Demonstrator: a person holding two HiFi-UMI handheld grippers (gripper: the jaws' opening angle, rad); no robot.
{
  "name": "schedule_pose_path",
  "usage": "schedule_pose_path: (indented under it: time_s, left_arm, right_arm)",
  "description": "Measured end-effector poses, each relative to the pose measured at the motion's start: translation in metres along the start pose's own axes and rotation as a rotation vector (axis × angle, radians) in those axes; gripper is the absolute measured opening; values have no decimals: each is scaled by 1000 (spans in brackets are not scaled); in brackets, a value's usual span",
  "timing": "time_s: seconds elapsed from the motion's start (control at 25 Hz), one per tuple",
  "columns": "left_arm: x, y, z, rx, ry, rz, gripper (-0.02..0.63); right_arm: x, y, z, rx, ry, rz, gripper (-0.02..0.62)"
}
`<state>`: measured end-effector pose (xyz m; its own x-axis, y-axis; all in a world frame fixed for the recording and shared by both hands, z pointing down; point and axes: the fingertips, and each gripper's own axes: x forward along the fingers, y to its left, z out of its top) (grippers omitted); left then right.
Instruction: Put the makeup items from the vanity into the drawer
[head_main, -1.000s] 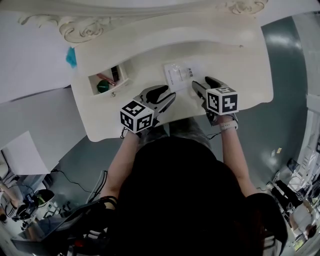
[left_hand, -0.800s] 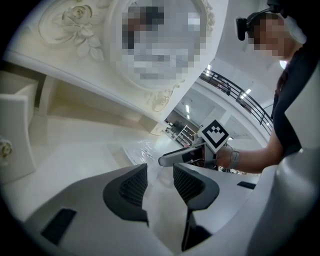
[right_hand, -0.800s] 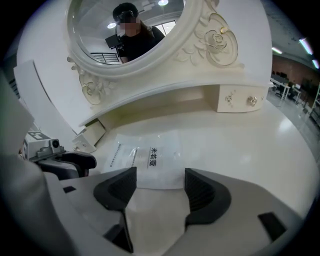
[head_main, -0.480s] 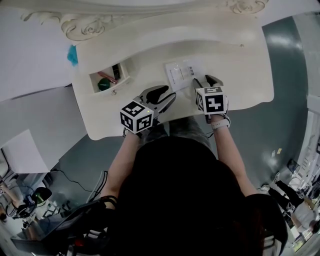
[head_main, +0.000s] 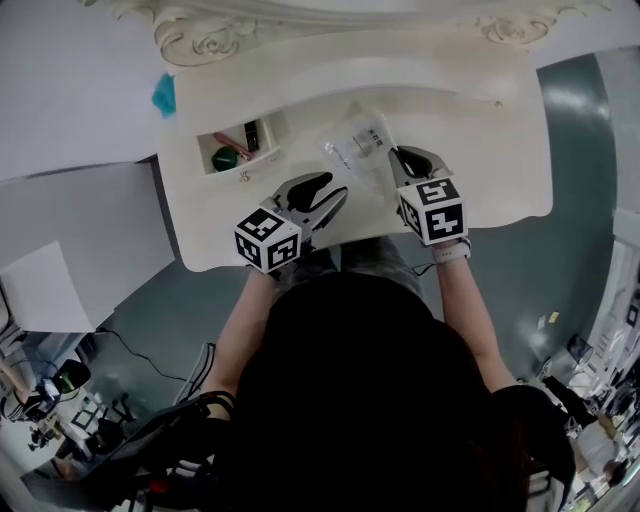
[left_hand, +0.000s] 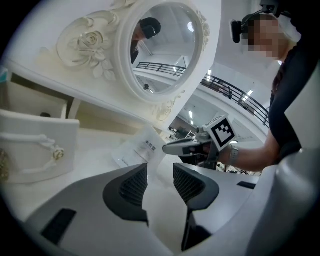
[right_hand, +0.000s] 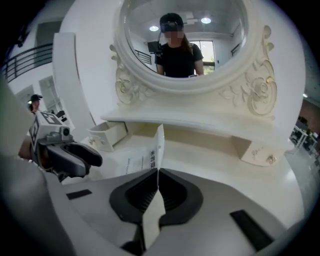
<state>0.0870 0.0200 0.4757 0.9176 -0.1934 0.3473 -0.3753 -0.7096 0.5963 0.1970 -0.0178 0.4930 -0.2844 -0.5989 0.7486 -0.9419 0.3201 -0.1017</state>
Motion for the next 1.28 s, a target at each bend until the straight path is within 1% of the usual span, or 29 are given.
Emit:
schedule_pose_path:
  time_s: [0.08,0.2,0.28,0.36,0.4,0.52,0.68,0.88,1.0,1.08,1.2,1.28]
  left_arm:
    - [-10,4,-3,-7,-2,12,158]
    - [-25,9,-6,2,-17,31,156]
    - [-38,8,0,33,-64,47,155]
    - [-51,10,9,62,-130,75,101]
    - [-58,12,13,68,-158,89,95]
    - [-76,18,22,72,-218,124,84]
    - [-99,26,30,81,-271,172,83]
    - [-127,32,41,104,-337,219,63]
    - [-142,38,44,105,-360,245,53]
    - [-153,44,45,103,-369,263,52]
    - [-169,52,47,102,-384,288,52]
    - [-177,57,48,103,-392,304,52]
  right_arm:
    - [-7,19,23,-79,-50,74,26]
    - [-17,52,53,-237,-100,172,26]
    - [-23,71,71,-330,-127,217,26]
    - [-30,86,89,-405,-149,258,26]
    - [-34,92,97,-436,-158,274,26]
    - [-45,104,121,-500,-187,297,26]
    - [-53,121,148,-575,-219,316,26]
    - [-40,153,159,-650,-209,381,26]
    - [-20,170,162,-726,-191,363,26]
    - [-5,184,162,-830,-174,330,26]
    - [21,204,158,-990,-144,258,26]
    - [37,209,156,-1052,-141,189,26]
